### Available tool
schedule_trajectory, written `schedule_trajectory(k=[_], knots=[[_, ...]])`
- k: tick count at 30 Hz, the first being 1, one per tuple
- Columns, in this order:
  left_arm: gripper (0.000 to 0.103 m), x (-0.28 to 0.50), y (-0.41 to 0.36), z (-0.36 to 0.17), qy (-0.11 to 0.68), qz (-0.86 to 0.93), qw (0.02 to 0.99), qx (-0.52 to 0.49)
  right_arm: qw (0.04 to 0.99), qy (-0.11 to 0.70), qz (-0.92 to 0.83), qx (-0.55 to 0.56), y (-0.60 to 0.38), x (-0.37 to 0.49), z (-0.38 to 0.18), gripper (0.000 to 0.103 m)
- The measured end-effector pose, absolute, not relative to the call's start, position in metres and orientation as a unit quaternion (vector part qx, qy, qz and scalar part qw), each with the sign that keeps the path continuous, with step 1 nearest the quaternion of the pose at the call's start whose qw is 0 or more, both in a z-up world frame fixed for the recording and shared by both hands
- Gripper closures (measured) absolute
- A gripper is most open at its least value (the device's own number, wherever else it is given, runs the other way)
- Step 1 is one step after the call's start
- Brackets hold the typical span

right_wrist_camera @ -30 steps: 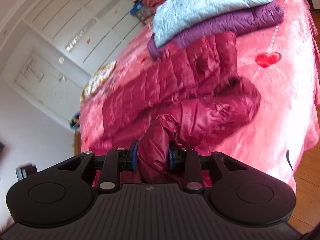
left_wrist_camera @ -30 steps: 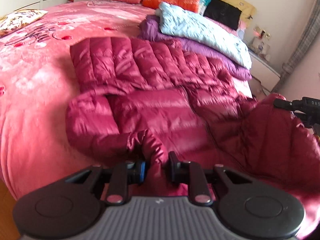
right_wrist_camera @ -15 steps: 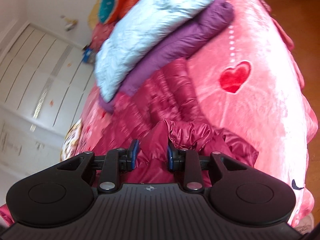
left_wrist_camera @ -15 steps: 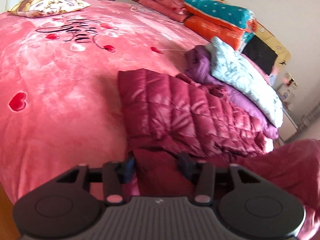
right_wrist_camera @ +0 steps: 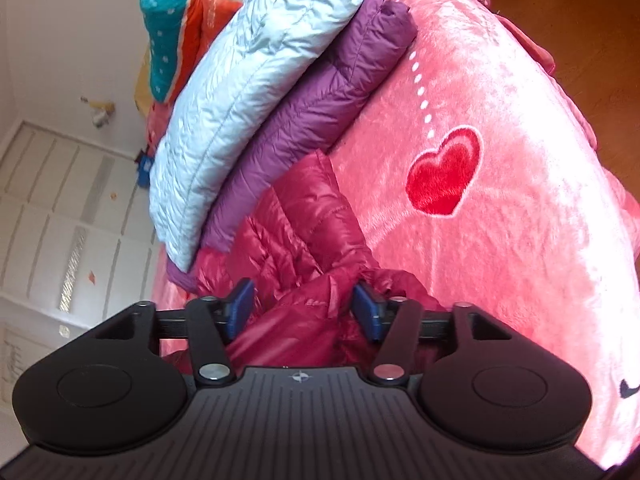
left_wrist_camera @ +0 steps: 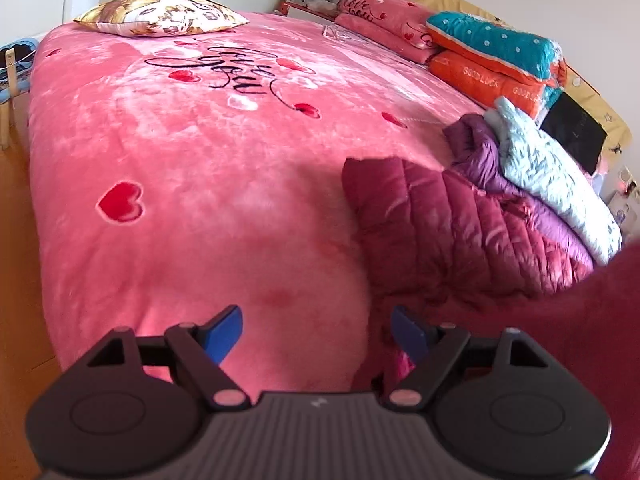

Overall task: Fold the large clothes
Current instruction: 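Lift the jacket hem with both grippers and fold it toward the collar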

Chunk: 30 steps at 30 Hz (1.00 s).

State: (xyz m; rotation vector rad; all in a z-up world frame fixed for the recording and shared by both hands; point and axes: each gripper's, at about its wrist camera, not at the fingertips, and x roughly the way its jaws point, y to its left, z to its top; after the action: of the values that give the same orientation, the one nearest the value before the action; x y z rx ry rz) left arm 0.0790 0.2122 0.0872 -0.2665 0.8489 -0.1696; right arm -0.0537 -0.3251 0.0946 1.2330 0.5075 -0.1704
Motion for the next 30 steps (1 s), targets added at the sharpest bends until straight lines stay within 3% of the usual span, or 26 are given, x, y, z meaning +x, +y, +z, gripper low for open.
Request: schedule_trajectory(k=[2, 4, 14, 25, 30], knots=[[0.021, 0.07, 0.211, 0.085, 0.407, -0.086, 0.902, -0.113, 0.777, 0.216, -0.078, 0.586, -0.328, -0.055, 0.096, 0.011], [0.021, 0.061, 0.207, 0.082, 0.403, -0.094, 0.905, -0.095, 0.778, 0.19, -0.079, 0.593, -0.33, -0.059, 0.1, 0.002], [0.019, 0.041, 0.179, 0.105, 0.341, -0.159, 0.925, -0.056, 0.84, 0.101, -0.09, 0.525, -0.347, -0.095, 0.13, 0.0], [0.016, 0.093, 0.145, 0.113, 0.329, -0.172, 0.927, -0.052, 0.928, 0.166, -0.064, 0.326, -0.334, -0.07, 0.125, 0.0], [0.016, 0.117, 0.14, 0.107, 0.329, -0.157, 0.93, -0.052, 0.94, 0.175, -0.042, 0.291, -0.33, -0.042, 0.125, 0.0]])
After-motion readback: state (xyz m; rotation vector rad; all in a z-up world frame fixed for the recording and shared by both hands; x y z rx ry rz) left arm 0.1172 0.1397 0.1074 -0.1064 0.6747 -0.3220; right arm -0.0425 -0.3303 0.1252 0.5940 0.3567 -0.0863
